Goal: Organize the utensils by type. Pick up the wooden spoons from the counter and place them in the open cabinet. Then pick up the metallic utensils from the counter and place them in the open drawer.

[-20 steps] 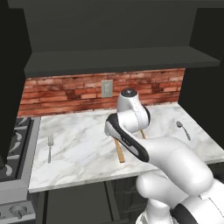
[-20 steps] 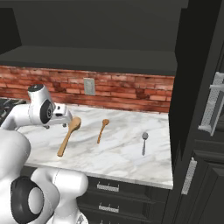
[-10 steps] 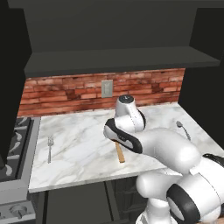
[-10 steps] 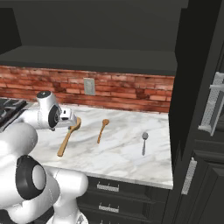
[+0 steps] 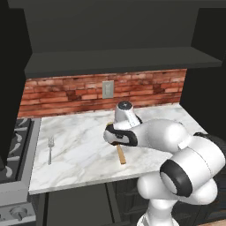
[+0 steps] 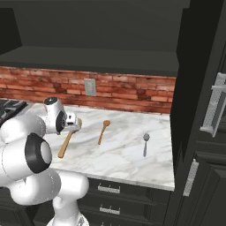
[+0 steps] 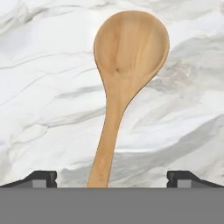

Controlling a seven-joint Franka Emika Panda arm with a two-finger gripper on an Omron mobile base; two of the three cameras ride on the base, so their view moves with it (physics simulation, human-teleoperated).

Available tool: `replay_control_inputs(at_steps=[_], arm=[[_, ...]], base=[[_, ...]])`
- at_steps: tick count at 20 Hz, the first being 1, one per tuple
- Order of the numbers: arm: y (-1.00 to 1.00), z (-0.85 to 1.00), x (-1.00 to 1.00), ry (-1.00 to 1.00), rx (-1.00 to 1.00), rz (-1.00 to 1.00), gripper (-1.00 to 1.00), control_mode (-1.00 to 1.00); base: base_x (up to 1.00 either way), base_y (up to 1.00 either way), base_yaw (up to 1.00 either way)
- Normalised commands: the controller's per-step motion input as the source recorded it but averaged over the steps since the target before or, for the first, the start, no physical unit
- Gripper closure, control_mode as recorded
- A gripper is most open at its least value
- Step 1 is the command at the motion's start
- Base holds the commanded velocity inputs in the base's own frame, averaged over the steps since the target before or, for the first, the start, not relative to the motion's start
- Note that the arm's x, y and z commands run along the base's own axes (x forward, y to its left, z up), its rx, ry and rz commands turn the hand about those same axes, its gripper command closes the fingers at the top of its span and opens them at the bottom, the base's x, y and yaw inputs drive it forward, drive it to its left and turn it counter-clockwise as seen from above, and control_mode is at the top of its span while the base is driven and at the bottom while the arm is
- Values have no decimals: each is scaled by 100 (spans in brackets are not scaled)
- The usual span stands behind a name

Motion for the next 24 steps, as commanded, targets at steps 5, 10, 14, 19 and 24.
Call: replay_control_inputs(at_steps=[5, 10, 14, 19, 24], arm=[[0, -34, 30, 0, 0, 0, -100, -100], [1, -26, 21, 0, 0, 0, -100, -100], [0, -23, 10, 0, 0, -1, -100, -100], [0, -20, 5, 0, 0, -5, -100, -100], [0, -15, 9, 0, 0, -6, -100, -100]], base=[[0, 0, 0], [0, 0, 0], [0, 0, 0], [0, 0, 0], [0, 0, 0]])
